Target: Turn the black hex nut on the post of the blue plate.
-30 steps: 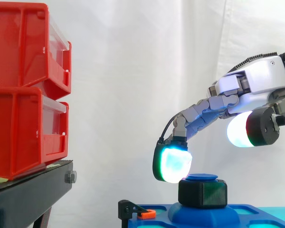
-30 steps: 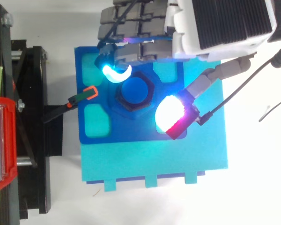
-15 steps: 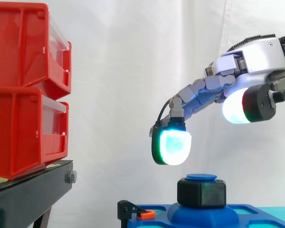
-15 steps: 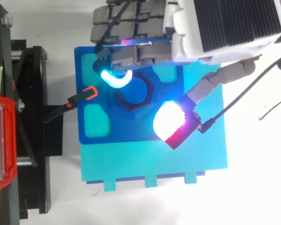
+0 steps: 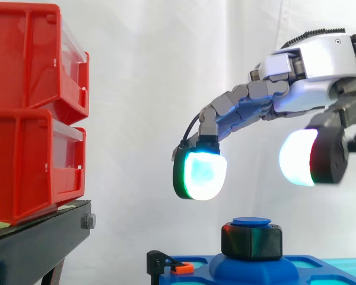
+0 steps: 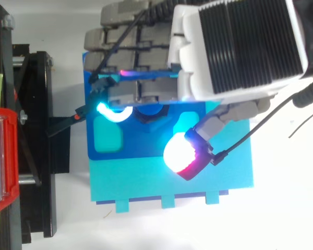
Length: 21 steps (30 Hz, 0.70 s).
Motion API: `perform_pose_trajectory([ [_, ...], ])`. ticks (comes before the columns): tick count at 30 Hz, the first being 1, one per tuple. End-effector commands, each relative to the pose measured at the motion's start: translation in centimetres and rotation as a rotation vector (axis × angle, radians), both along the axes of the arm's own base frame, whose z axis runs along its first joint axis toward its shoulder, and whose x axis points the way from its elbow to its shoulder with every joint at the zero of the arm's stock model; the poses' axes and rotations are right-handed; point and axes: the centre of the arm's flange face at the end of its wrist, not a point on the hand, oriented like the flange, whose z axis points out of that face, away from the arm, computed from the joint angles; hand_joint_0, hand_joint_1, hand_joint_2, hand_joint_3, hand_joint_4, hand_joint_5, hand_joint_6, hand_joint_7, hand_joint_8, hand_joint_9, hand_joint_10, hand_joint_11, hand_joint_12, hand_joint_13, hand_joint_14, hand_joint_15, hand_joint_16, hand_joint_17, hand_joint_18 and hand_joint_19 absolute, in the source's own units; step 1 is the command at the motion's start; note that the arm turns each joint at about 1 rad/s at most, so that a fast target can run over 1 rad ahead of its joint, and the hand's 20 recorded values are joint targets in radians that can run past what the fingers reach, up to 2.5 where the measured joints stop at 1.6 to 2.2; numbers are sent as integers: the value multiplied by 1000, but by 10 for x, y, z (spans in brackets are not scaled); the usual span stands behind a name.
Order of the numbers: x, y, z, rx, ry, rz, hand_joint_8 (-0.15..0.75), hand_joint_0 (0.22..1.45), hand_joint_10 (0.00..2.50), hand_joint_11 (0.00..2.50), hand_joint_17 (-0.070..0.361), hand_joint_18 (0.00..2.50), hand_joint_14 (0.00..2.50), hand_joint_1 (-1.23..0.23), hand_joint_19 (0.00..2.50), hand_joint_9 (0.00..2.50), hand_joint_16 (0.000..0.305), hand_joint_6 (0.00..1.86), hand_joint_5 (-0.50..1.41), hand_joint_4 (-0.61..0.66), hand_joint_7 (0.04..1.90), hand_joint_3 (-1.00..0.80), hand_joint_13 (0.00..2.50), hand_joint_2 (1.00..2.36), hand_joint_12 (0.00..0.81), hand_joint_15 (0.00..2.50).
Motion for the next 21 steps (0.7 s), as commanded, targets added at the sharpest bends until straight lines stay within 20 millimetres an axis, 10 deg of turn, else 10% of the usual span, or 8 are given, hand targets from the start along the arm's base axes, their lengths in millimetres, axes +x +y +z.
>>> perform_pose_trajectory([
  [1, 2, 11, -12, 0, -9, 3, 277, 480, 0, 0, 117, 137, 2, -736, 180, 321, 52, 503, -210, 186, 871, -500, 240, 1000, 402, 35],
  [21, 14, 18, -44, 2, -17, -11, 257, 524, 0, 0, 110, 207, 2, -805, 197, 282, 49, 503, -215, 176, 905, -500, 262, 1000, 386, 50],
])
